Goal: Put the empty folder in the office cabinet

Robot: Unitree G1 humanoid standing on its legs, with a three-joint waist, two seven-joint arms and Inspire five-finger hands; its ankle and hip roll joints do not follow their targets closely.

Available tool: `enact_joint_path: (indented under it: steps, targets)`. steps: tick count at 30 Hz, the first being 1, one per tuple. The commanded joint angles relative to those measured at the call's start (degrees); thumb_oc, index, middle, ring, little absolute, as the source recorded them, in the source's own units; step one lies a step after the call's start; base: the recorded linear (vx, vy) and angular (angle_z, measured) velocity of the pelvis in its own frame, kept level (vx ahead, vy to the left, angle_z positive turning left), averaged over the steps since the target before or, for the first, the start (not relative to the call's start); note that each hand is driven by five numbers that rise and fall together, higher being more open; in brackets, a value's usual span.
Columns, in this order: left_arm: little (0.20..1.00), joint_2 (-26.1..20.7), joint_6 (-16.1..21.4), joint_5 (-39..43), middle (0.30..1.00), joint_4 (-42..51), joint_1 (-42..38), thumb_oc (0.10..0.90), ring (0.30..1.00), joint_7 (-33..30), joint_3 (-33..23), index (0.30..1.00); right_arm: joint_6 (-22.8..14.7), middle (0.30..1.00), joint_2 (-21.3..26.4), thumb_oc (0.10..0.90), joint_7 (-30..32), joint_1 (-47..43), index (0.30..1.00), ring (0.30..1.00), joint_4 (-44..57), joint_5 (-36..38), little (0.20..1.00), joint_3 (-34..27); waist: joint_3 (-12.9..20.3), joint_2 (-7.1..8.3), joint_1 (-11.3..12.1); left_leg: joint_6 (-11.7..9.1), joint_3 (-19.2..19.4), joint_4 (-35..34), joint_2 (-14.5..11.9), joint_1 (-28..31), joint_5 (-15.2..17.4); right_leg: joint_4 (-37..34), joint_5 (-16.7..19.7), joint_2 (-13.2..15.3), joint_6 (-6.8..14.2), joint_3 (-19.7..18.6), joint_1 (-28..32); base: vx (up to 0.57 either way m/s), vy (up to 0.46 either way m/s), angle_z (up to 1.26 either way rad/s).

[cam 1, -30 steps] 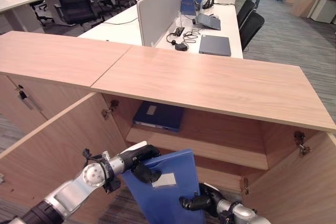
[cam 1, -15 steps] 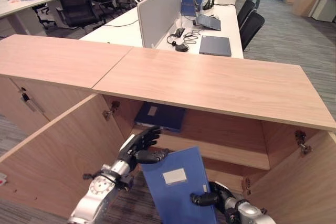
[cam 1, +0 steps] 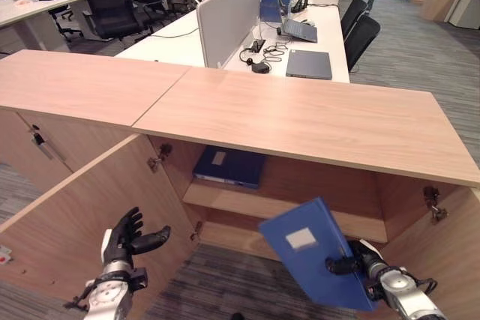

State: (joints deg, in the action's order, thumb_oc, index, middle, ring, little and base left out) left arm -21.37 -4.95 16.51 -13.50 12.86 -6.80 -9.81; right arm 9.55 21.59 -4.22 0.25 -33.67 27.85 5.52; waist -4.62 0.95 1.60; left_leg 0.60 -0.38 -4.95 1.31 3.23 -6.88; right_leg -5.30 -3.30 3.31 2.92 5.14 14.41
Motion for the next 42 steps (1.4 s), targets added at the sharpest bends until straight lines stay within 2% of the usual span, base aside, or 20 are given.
enact_joint_path:
  steps: [1,2,3,5,6,8,9,12,16,17,19,20,22,27,28,33,37,38,41,42]
  targets:
    - [0.9,-2.4,4.9,-0.7,0.9,1.5,-5.3,0.8,0.9,0.3,0.6,0.9,-12.9,0.3,-4.9,0.4,-1.7,-8.9,0.3,0.3,5.6,22.4,0.3,-3.5,2.1,0.56,1.3,-0.2,-0.1,-0.1,0.5,4.5,10.1,0.3,3.6,1.1,1.3,6.6,-4.6,0.0,0.0,0.0]
    - [0.9,-2.3,5.0,-0.5,0.9,1.3,-5.1,0.8,0.9,0.2,1.0,0.9,-14.4,0.3,-7.1,0.4,-1.9,-9.2,0.3,0.3,6.6,27.2,0.3,-4.9,2.3,0.48,1.3,-0.2,-0.1,-0.1,0.5,4.6,10.1,0.3,3.6,1.1,1.3,6.6,-4.6,0.03,-0.013,0.0]
    - [0.9,-2.3,4.9,0.4,0.9,0.9,-5.2,0.8,0.9,-0.1,2.1,0.9,-17.7,0.3,-10.4,0.4,-1.0,-10.3,0.3,0.3,7.7,34.9,0.3,-6.3,2.6,0.34,1.3,-0.3,-0.1,-0.1,0.6,4.6,10.1,0.3,3.6,1.1,1.3,6.6,-4.5,0.0,0.0,0.0]
    - [0.9,-2.5,4.9,0.8,0.9,0.8,-5.4,0.8,0.9,-0.4,2.5,0.9,-18.6,0.3,-11.3,0.4,-0.3,-11.0,0.3,0.3,7.6,37.2,0.3,-6.7,2.6,0.4,1.4,-0.4,-0.2,-0.1,0.5,4.7,10.2,0.3,3.5,1.0,1.3,6.6,-4.4,0.0,0.0,0.0]
    - [0.9,-2.5,5.0,2.2,0.9,0.8,-5.9,0.8,0.9,-1.2,3.2,0.9,-20.0,0.3,-12.7,0.4,0.6,-12.8,0.3,0.3,6.9,42.0,0.3,-7.4,2.8,0.38,1.5,-0.5,-0.3,-0.1,0.5,4.7,10.1,0.3,3.5,0.9,1.2,6.7,-4.4,0.0,0.0,0.0]
    - [0.9,-2.6,5.0,3.0,0.9,0.7,-6.2,0.8,0.9,-1.6,3.5,0.9,-20.6,0.3,-11.9,0.4,2.3,-14.1,0.3,0.3,5.2,42.4,0.3,-7.1,2.8,0.47,1.7,-0.6,-0.4,-0.1,0.5,4.6,9.9,0.3,3.6,0.9,1.2,6.8,-4.5,0.0,-0.012,0.02]
    - [0.9,-2.7,5.0,3.9,0.9,0.2,-7.2,0.8,0.9,-2.0,4.2,0.9,-19.0,0.3,-10.5,0.4,5.2,-15.7,0.3,0.3,4.7,40.5,0.3,-6.0,2.6,0.58,1.9,-0.8,-0.6,-0.1,0.5,4.4,9.8,0.3,3.7,0.8,1.1,7.0,-4.7,0.0,-0.024,0.06]
    - [0.9,-2.9,4.6,4.5,0.9,0.2,-7.6,0.8,0.9,-1.7,4.5,0.9,-17.6,0.3,-10.4,0.4,5.1,-16.6,0.3,0.3,4.1,42.4,0.3,-6.3,2.4,0.65,2.2,-1.0,-0.9,-0.1,0.5,3.9,9.5,0.3,3.7,0.8,1.1,7.3,-4.8,0.01,-0.026,0.16]
    - [0.9,-2.8,4.1,5.7,0.9,0.9,-6.0,0.8,0.9,-0.9,5.0,0.9,-16.7,0.3,-9.3,0.4,6.6,-22.6,0.3,0.3,-2.4,45.6,0.3,-7.9,0.6,0.7,3.7,-1.3,-2.5,-0.1,0.5,1.6,8.3,0.3,3.9,0.6,0.8,8.8,-6.2,-0.06,-0.055,0.22]
    - [0.9,-2.9,4.0,6.4,0.9,1.7,-5.6,0.8,0.9,-0.5,5.3,0.9,-19.4,0.3,-9.2,0.4,5.9,-26.7,0.3,0.3,-3.7,48.9,0.3,-12.3,-0.5,0.24,4.7,-1.4,-3.6,-0.1,0.6,-0.6,7.4,0.3,4.0,0.5,0.8,9.8,-7.8,-0.13,-0.076,0.39]
    - [0.9,-3.1,4.0,6.7,0.9,1.6,-6.0,0.8,0.9,-0.6,5.6,0.9,-21.2,0.3,-9.2,0.4,5.3,-28.3,0.3,0.3,-5.0,51.0,0.3,-14.5,-0.7,0.2,5.0,-1.4,-4.3,-0.1,0.7,-1.8,6.9,0.3,4.0,0.4,0.8,10.6,-8.6,-0.07,-0.044,0.36]
    - [0.9,-3.1,4.0,7.0,0.9,1.3,-6.1,0.8,0.9,-0.7,6.1,0.9,-24.6,0.3,-9.2,0.4,5.1,-29.5,0.3,0.3,-6.2,54.2,0.3,-18.0,-0.5,-0.15,5.5,-1.5,-5.1,-0.1,0.9,-2.7,6.4,0.3,3.8,0.4,0.7,11.6,-9.1,0.0,-0.02,0.39]
    - [0.9,-3.3,3.9,7.3,0.9,1.3,-6.0,0.8,0.9,-0.4,6.8,0.9,-27.7,0.3,-7.9,0.4,5.4,-30.4,0.3,0.3,-8.1,56.3,0.3,-21.3,0.1,-0.32,5.9,-1.9,-6.4,-0.1,1.1,-3.3,6.1,0.3,3.3,0.3,0.7,12.9,-9.0,0.03,-0.028,0.32]
    - [0.9,-4.0,3.9,7.9,0.9,1.7,-6.0,0.8,0.9,-1.4,7.3,0.9,-30.3,0.3,-3.4,0.4,7.4,-32.1,0.3,0.3,-12.9,57.7,0.3,-25.6,-0.4,-1.03,7.1,-2.7,-10.1,-0.1,2.0,-4.2,5.4,0.3,2.3,0.5,0.5,16.4,-7.8,0.01,-0.049,0.43]
    - [0.9,-4.3,4.2,8.5,0.9,1.7,-6.1,0.8,0.9,-1.9,7.1,0.9,-30.3,0.3,0.0,0.4,8.6,-33.5,0.3,0.3,-15.8,56.9,0.3,-26.6,-0.9,-1.76,8.0,-3.1,-11.6,-0.1,2.4,-4.6,5.3,0.3,1.8,0.7,0.5,18.2,-7.5,-0.03,-0.055,0.44]
    - [0.9,-5.9,4.7,9.5,0.9,-0.1,-5.4,0.8,0.9,-2.9,4.8,0.9,-30.1,0.3,5.4,0.4,8.3,-36.9,0.3,0.3,-17.5,57.4,0.3,-28.4,-2.5,-5.15,9.5,-3.8,-13.2,-0.1,3.0,-6.9,3.8,0.3,1.3,0.8,0.2,20.7,-9.1,-0.01,-0.045,0.49]
    - [0.9,-5.7,5.0,10.8,0.9,-1.9,-4.8,0.8,0.9,-3.3,3.6,0.9,-30.9,0.3,5.8,0.4,8.2,-36.6,0.3,0.3,-15.5,56.8,0.3,-28.9,-2.6,-6.45,9.5,-3.9,-13.4,-0.1,2.9,-8.0,3.3,0.3,1.1,0.8,0.1,20.8,-9.9,0.0,-0.021,0.11]
    - [0.9,-5.5,5.1,11.0,0.9,-2.9,-4.4,0.8,0.9,-3.6,2.9,0.9,-31.5,0.3,5.2,0.4,8.0,-36.2,0.3,0.3,-14.4,57.0,0.3,-29.4,-2.9,-7.3,9.4,-4.0,-13.3,-0.1,3.1,-8.4,3.0,0.3,0.9,0.9,-0.1,21.1,-10.2,0.01,-0.023,0.08]
    - [0.9,-5.0,4.9,11.0,0.9,-3.6,-3.7,0.8,0.9,-3.9,2.5,0.9,-32.8,0.3,4.9,0.4,8.8,-35.7,0.3,0.3,-13.2,56.6,0.3,-30.0,-3.3,-8.54,9.2,-4.1,-13.2,-0.1,3.2,-8.7,2.8,0.4,0.7,1.0,-0.2,21.1,-10.5,0.0,-0.012,0.06]
    - [0.9,-4.9,4.9,11.0,0.9,-3.6,-3.7,0.8,0.9,-3.9,2.5,0.9,-32.8,0.3,4.8,0.4,8.9,-35.6,0.3,0.3,-13.1,56.5,0.3,-30.0,-3.2,-8.57,9.2,-4.1,-13.3,-0.1,3.2,-8.8,2.8,0.4,0.7,1.0,-0.2,21.2,-10.5,0.0,0.001,0.07]
